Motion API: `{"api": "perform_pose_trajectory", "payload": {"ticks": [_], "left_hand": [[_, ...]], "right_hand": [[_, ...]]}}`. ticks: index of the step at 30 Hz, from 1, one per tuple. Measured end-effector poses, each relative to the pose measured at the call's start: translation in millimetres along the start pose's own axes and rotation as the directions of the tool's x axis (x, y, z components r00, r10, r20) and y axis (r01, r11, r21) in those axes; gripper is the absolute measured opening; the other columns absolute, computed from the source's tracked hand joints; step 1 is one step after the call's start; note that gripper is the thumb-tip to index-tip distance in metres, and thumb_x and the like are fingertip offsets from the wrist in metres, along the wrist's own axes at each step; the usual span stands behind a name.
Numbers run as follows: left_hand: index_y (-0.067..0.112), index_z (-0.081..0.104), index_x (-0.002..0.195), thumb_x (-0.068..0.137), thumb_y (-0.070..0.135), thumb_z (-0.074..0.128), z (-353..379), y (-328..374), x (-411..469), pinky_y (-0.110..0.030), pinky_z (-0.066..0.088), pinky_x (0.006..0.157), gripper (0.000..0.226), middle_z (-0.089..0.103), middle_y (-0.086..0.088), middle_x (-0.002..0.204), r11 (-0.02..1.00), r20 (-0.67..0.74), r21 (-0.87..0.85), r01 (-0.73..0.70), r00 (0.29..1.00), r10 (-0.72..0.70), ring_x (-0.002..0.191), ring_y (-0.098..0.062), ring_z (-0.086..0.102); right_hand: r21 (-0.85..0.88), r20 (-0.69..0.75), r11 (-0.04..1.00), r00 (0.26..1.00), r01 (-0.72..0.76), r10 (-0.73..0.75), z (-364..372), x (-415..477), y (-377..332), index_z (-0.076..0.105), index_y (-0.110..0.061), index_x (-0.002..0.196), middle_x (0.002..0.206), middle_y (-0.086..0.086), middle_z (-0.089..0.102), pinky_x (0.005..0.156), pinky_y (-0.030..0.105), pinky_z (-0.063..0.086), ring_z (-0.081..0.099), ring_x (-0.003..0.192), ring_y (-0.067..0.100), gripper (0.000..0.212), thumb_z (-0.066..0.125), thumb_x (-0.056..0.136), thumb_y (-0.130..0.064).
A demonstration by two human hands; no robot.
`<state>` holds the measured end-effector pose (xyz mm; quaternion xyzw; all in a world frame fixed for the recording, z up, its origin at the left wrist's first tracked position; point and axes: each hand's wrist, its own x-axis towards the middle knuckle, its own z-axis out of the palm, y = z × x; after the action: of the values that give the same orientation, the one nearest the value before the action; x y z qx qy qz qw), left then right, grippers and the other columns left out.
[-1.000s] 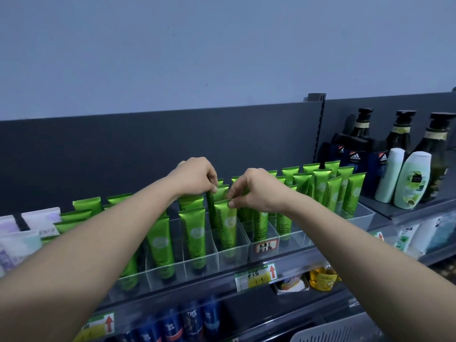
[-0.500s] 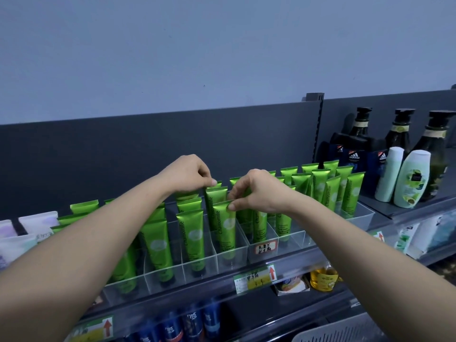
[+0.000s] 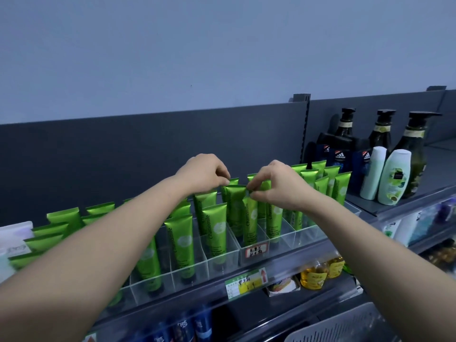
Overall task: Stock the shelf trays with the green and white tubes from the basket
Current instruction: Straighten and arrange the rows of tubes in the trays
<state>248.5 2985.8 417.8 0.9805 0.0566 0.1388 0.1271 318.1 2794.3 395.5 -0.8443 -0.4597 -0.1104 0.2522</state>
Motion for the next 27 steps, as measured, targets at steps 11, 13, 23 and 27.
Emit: {"api": "perform_pose_trajectory", "payload": {"ticks": [11,13,23,27], "left_hand": [[0.021,0.075,0.079,0.08,0.029,0.072,12.4,8.2,8.0,-0.034,0.041,0.087,0.008,0.065,0.011,0.073,0.998,0.007,0.061,-0.012,1.0,0.012,0.085,-0.014,0.061],[0.021,0.075,0.078,0.079,0.029,0.073,12.7,7.3,8.4,-0.034,0.042,0.086,0.008,0.066,0.01,0.073,0.999,0.008,0.043,-0.003,1.0,0.003,0.084,-0.015,0.061],[0.022,0.074,0.074,0.078,0.03,0.074,12.9,8.8,8.4,-0.035,0.043,0.088,0.009,0.069,0.009,0.075,1.0,0.015,0.029,0.004,1.0,-0.005,0.086,-0.015,0.062],[0.023,0.073,0.073,0.078,0.031,0.074,13.4,9.8,8.8,-0.035,0.045,0.089,0.01,0.069,0.009,0.075,1.0,0.014,0.027,0.013,1.0,-0.013,0.087,-0.015,0.062]], "right_hand": [[0.037,0.0,0.999,1.0,-0.006,0.006,5.8,0.8,8.5,0.077,-0.025,0.092,0.092,-0.01,0.072,0.082,0.023,0.038,0.043,0.094,0.001,0.012,0.075,0.08,-0.022],[0.048,0.009,0.999,1.0,-0.006,0.005,5.3,1.1,7.3,0.078,-0.022,0.092,0.095,-0.009,0.072,0.079,0.019,0.036,0.045,0.088,0.0,0.012,0.075,0.08,-0.02],[0.098,0.031,0.995,0.999,-0.017,0.014,3.4,-1.4,1.6,0.078,-0.018,0.091,0.093,-0.004,0.075,0.082,0.021,0.047,0.063,0.089,0.007,0.012,0.076,0.08,-0.018],[0.106,0.03,0.994,1.0,-0.012,0.009,2.6,-4.4,-2.5,0.078,-0.016,0.092,0.091,-0.002,0.072,0.079,0.02,0.044,0.061,0.092,0.012,0.012,0.075,0.08,-0.016]]}}
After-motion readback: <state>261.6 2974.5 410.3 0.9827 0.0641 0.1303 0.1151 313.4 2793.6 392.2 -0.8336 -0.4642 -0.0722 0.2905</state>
